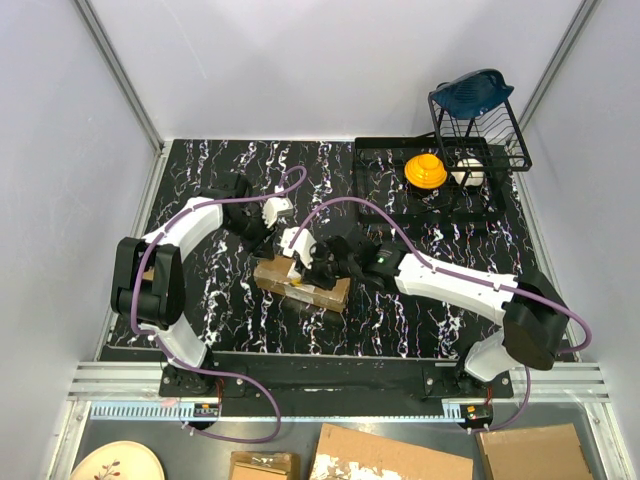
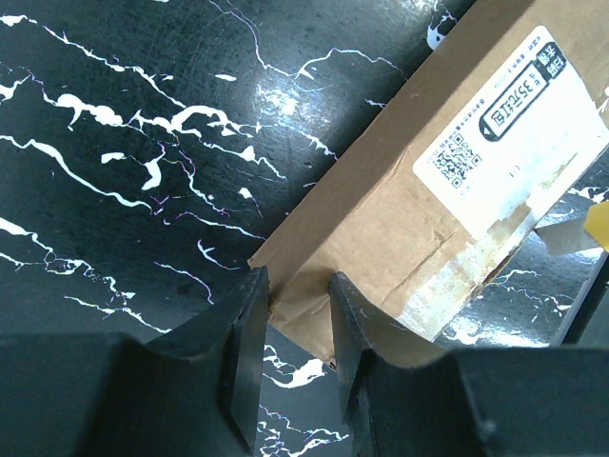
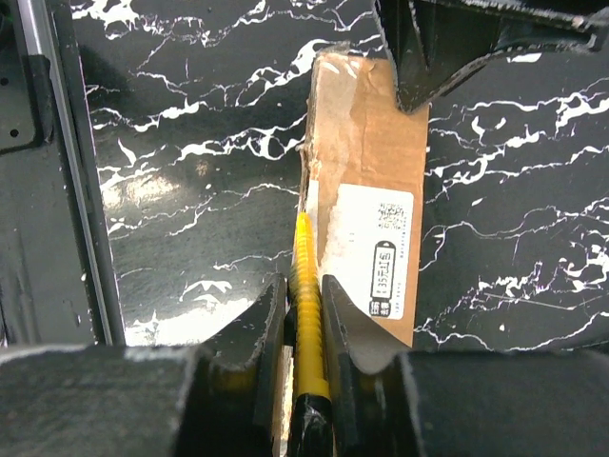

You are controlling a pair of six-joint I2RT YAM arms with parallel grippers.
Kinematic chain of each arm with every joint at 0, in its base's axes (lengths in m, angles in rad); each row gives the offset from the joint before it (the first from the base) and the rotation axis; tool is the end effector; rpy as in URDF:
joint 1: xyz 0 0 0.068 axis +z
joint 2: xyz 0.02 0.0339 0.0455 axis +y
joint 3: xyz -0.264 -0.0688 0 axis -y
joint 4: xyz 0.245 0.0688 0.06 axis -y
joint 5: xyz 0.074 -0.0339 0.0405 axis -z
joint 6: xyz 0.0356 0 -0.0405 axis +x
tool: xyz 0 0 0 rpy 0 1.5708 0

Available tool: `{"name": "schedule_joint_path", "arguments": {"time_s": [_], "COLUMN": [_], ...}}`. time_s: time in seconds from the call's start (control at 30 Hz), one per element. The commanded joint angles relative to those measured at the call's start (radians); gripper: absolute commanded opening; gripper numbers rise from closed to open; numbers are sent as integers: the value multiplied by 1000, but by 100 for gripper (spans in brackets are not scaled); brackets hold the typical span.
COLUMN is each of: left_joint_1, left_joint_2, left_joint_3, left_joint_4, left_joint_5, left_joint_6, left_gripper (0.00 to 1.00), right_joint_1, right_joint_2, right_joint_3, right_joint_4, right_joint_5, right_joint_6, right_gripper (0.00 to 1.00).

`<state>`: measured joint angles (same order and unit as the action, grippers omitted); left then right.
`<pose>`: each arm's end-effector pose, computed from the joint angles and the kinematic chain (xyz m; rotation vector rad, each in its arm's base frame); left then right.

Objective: Unpack the express box
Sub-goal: Cut the express box at the center of the board.

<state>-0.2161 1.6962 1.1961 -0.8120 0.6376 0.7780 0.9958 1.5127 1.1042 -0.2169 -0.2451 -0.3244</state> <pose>0.3110 -0.0900 0.2114 1.3517 2.2552 -0.7383 0.1784 0.2911 0.2713 -1.4884 1.6867 0.6393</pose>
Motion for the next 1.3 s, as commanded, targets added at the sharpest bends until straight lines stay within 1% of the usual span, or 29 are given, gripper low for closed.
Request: {"name": "schedule_joint_path", "arguments": {"time_s": [0.0,0.2,0.63,0.8,1.03,1.27], "left_joint_1": [-14,-17,-17,-17,-17,-16], "left_joint_2": [71,65,63,62,59,59], "left_joint_3": [-44,-55,-61,-64,-66,-70], "left_joint_4": [70,70,74,80,80,79], "left_joint_5": [-164,-161,-144,-135,-134,-138], "left_joint_6": [63,64,75,69,69,72], "left_gripper": [33,32,32,32,32,32], "right_joint_1": [10,9,7,7,7,6], "right_joint_2": [-36,-13,0,-2,72,121], "right_joint_3": [13,39,114,143,178,200], "right_joint_4": [-102,-134,-257,-187,-81,-53], "right_joint_5": [9,9,58,40,15,-26], "right_joint_6": [5,1,-4,-11,-45,-36], "right_gripper": [0,0,0,0,0,0]}}
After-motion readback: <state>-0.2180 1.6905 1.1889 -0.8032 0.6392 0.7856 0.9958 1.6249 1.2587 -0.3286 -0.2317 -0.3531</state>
